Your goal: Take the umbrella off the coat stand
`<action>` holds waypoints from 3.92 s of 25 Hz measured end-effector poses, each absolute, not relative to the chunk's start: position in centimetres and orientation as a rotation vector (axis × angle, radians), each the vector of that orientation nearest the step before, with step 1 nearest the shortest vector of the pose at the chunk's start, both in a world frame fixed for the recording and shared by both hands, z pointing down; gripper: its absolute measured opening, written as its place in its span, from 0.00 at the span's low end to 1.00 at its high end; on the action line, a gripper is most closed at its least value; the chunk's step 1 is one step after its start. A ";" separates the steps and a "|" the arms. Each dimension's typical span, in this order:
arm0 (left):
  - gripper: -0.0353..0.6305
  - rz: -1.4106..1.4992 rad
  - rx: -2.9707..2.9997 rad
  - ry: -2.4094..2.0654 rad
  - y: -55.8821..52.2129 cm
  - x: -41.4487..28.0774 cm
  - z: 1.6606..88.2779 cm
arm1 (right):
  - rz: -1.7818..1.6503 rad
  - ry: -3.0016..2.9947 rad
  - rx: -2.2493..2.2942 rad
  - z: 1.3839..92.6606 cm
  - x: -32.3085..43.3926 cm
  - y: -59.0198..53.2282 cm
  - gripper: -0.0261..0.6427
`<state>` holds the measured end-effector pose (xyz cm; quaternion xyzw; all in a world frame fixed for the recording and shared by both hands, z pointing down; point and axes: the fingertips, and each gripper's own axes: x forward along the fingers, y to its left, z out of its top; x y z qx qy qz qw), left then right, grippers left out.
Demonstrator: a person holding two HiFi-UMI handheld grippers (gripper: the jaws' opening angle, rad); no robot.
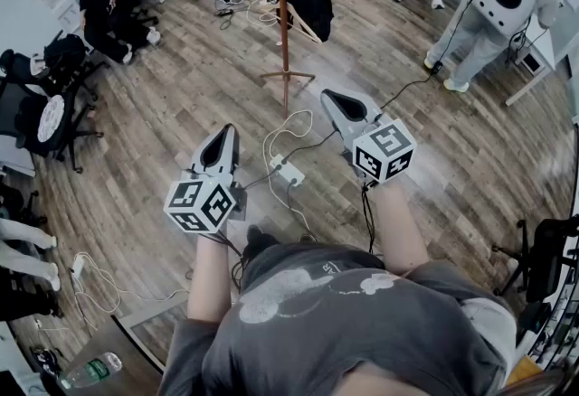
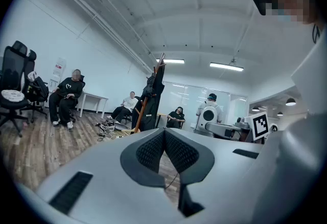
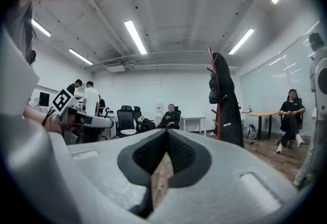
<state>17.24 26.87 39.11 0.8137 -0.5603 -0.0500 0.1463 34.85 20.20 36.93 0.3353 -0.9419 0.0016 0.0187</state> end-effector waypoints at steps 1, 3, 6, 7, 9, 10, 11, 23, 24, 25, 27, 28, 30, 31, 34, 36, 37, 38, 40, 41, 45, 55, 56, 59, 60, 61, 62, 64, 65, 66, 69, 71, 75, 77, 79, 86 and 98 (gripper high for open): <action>0.06 -0.142 2.347 -1.613 26.8 17.2 39.1 | 0.005 -2.924 1.042 37.0 34.8 20.1 0.04; 0.06 -0.139 2.351 -1.613 26.6 17.0 39.0 | 0.006 -2.923 1.045 37.1 34.6 20.0 0.04; 0.06 -0.144 2.342 -1.616 26.6 16.5 39.1 | 0.010 -2.919 1.040 37.3 34.2 20.0 0.04; 0.06 -0.146 2.337 -1.619 26.7 16.3 39.2 | 0.009 -2.920 1.037 37.3 34.0 20.0 0.04; 0.06 -0.144 2.334 -1.622 26.7 15.9 39.2 | 0.008 -2.922 1.030 37.2 33.7 20.0 0.04; 0.06 -0.139 2.339 -1.620 26.7 15.9 39.2 | 0.009 -2.923 1.027 37.2 33.6 20.0 0.04; 0.06 -0.134 2.348 -1.618 26.8 15.9 39.2 | 0.011 -2.924 1.024 37.2 33.5 20.0 0.04; 0.06 -0.097 2.353 -1.603 26.8 14.9 40.3 | -0.012 -2.904 0.946 38.2 30.6 19.4 0.04; 0.06 -0.094 2.356 -1.603 26.6 14.4 40.3 | -0.006 -2.912 0.949 38.1 30.1 19.2 0.04; 0.06 -0.092 2.361 -1.604 26.4 13.7 40.3 | 0.001 -2.918 0.957 38.0 29.6 18.9 0.04; 0.06 -0.095 2.367 -1.601 25.8 12.1 40.1 | 0.013 -2.923 0.979 37.8 28.2 18.1 0.04; 0.06 -0.098 2.366 -1.596 25.5 11.2 40.0 | 0.019 -2.922 0.991 37.7 27.5 17.7 0.04; 0.06 -0.102 2.355 -1.581 24.7 9.3 40.1 | 0.028 -2.916 1.013 37.6 25.9 16.9 0.04; 0.06 -0.103 2.348 -1.573 24.3 8.4 40.2 | 0.031 -2.912 1.021 37.5 25.1 16.4 0.04; 0.06 -0.104 2.349 -1.550 23.0 5.5 40.2 | 0.040 -2.904 1.038 37.3 22.5 15.4 0.04; 0.06 -0.111 2.362 -1.538 22.1 3.4 39.9 | 0.045 -2.904 1.058 37.0 20.6 14.7 0.04; 0.06 -0.118 2.369 -1.533 21.6 2.4 39.7 | 0.049 -2.907 1.069 36.9 19.6 14.3 0.04; 0.06 -0.124 2.375 -1.528 21.2 1.4 39.5 | 0.052 -2.910 1.079 36.7 18.6 13.9 0.04; 0.06 -0.129 2.388 -1.517 20.4 -0.6 39.3 | 0.055 -2.915 1.094 36.4 16.5 13.3 0.04; 0.06 -0.129 2.394 -1.511 20.1 -1.6 39.2 | 0.054 -2.917 1.101 36.3 15.6 13.0 0.04; 0.06 -0.129 2.408 -1.504 18.8 -5.5 39.0 | 0.059 -2.916 1.141 36.0 12.5 12.1 0.04; 0.06 -0.119 2.436 -1.505 17.4 -12.9 39.2 | 0.092 -2.880 1.195 37.2 7.2 11.3 0.04; 0.06 -0.123 2.432 -1.514 17.2 -13.4 39.2 | 0.098 -2.874 1.197 37.4 7.0 11.1 0.04; 0.06 -0.151 2.419 -1.533 16.3 -14.5 39.1 | 0.111 -2.867 1.199 37.6 6.3 10.2 0.04; 0.06 -0.161 2.417 -1.535 15.9 -14.7 39.0 | 0.116 -2.867 1.196 37.7 6.0 9.8 0.04; 0.06 -0.167 2.414 -1.536 15.5 -14.9 39.1 | 0.120 -2.869 1.192 37.8 5.7 9.3 0.04; 0.06 -0.167 2.413 -1.536 15.1 -15.1 39.2 | 0.124 -2.872 1.187 37.9 5.4 8.8 0.04; 0.06 -0.160 2.415 -1.536 14.2 -15.4 39.5 | 0.130 -2.880 1.177 38.1 4.6 7.9 0.04; 0.06 -0.158 2.415 -1.534 13.8 -15.7 39.6 | 0.130 -2.886 1.173 38.2 4.2 7.4 0.04; 0.06 -0.156 2.415 -1.534 13.3 -15.9 39.7 | 0.131 -2.891 1.170 38.3 3.8 6.8 0.04; 0.06 -0.139 2.418 -1.530 11.5 -16.5 40.1 | 0.134 -2.899 1.168 38.6 3.0 4.6 0.04; 0.06 -0.123 2.425 -1.526 9.6 -16.9 40.3 | 0.137 -2.900 1.178 38.8 2.7 2.4 0.04; 0.06 -0.121 2.417 -1.511 4.3 -18.2 40.5 | 0.146 -2.900 1.199 38.6 1.7 -3.2 0.04; 0.06 -0.128 2.413 -1.499 1.4 -18.8 40.4 | 0.144 -2.898 1.210 38.2 1.1 -6.1 0.04; 0.06 -0.127 2.416 -1.486 -1.4 -19.2 40.3 | 0.138 -2.898 1.217 37.7 0.7 -8.9 0.04; 0.06 -0.094 2.464 -1.385 -11.3 -19.2 40.2 | 0.137 -2.880 1.266 36.9 0.4 -19.2 0.04; 0.06 -0.008 2.533 -1.235 -24.3 -17.5 41.0 | 0.145 -2.840 1.326 37.7 1.5 -31.4 0.04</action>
